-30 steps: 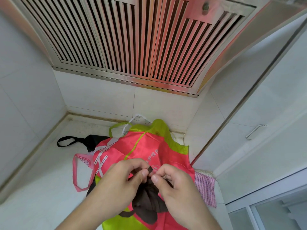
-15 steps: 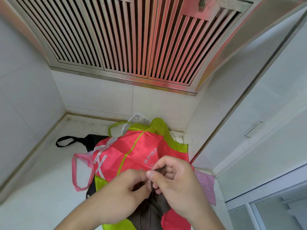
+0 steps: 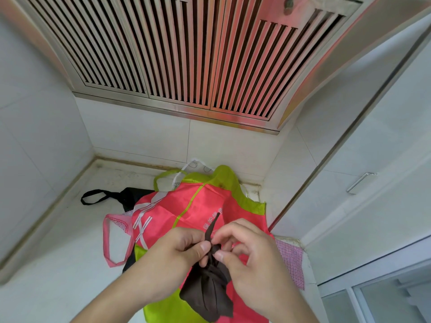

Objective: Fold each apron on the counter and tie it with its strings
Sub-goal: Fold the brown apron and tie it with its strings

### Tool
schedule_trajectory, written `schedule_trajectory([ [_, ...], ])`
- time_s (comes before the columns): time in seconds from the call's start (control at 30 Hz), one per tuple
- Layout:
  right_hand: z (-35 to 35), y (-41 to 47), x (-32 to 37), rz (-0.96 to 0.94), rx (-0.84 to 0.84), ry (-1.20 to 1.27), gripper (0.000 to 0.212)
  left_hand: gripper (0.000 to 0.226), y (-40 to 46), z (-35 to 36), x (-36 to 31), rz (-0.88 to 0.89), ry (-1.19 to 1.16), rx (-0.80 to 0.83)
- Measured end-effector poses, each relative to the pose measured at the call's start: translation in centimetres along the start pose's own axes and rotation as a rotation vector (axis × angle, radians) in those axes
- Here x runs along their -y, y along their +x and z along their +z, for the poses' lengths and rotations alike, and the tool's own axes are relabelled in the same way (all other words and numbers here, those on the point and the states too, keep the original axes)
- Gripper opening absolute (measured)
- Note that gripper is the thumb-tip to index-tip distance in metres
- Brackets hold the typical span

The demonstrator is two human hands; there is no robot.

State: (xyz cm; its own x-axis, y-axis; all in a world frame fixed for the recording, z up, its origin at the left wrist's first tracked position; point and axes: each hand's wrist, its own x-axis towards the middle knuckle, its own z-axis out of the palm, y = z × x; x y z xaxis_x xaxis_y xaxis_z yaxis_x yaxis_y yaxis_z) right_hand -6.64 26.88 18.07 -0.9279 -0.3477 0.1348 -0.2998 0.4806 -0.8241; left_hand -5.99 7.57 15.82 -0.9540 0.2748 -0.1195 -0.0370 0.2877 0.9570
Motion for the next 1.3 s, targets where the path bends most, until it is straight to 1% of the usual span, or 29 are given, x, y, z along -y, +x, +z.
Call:
schedule_trajectory([
  [0.13, -0.2, 0.4, -0.1, -0.098, 0.025, -0.124, 0.028, 0.033, 0.1, -0.2, -0.1, -0.005, 0.005, 0.033],
  [0.23, -0.2, 0.7, -0.2, -0.118, 0.052, -0.181, 0.026, 0.033, 0.2, -0.4, -0.1, 0.006, 0.020, 0.053],
  [0.3, -0.2, 0.8, -0.1, -0.129, 0.059, -0.179, 0.025, 0.035, 0.2, -0.6, -0.3, 0.014, 0.024, 0.055],
  [0.4, -0.2, 0.7, 0.2, -0.147, 0.067, -0.082, 0.025, 0.039, 0.1, -1.3, -0.4, 0.018, 0.008, 0.067],
  [0.47, -0.2, 0.7, 0.3, -0.133, 0.077, -0.042, 0.026, 0.036, 0.0, -1.5, -0.5, 0.007, 0.016, 0.087],
  [0.6, 0.1, 1.0, 0.3, -0.180, 0.059, -0.125, 0.025, 0.034, -0.2, -1.6, -0.9, -0.008, 0.012, 0.119],
  [0.7, 0.1, 1.2, 0.4, -0.200, 0.068, -0.188, 0.025, 0.037, -0.3, -1.8, -1.1, 0.005, 0.001, 0.092],
  [0.87, -0.2, 1.3, 0.7, -0.131, 0.106, -0.124, 0.026, 0.033, -0.3, -2.0, -1.4, 0.015, -0.093, 0.006],
  [0.97, -0.2, 1.3, 0.8, -0.105, 0.110, -0.124, 0.026, 0.027, -0.4, -1.7, -1.4, 0.011, -0.202, -0.021],
  [1.1, -0.2, 1.2, 0.9, -0.021, 0.119, -0.081, 0.026, 0.015, -0.5, -1.5, -1.3, 0.016, -0.366, -0.108],
  [1.2, -0.4, 0.9, 1.1, 0.022, 0.130, -0.009, 0.023, 0.016, -0.5, -1.5, -1.2, 0.024, -0.335, -0.091],
  [1.3, -0.2, 0.6, 1.8, 0.011, 0.103, 0.078, 0.020, 0.014, -0.5, -1.4, -1.0, 0.022, -0.298, -0.107],
])
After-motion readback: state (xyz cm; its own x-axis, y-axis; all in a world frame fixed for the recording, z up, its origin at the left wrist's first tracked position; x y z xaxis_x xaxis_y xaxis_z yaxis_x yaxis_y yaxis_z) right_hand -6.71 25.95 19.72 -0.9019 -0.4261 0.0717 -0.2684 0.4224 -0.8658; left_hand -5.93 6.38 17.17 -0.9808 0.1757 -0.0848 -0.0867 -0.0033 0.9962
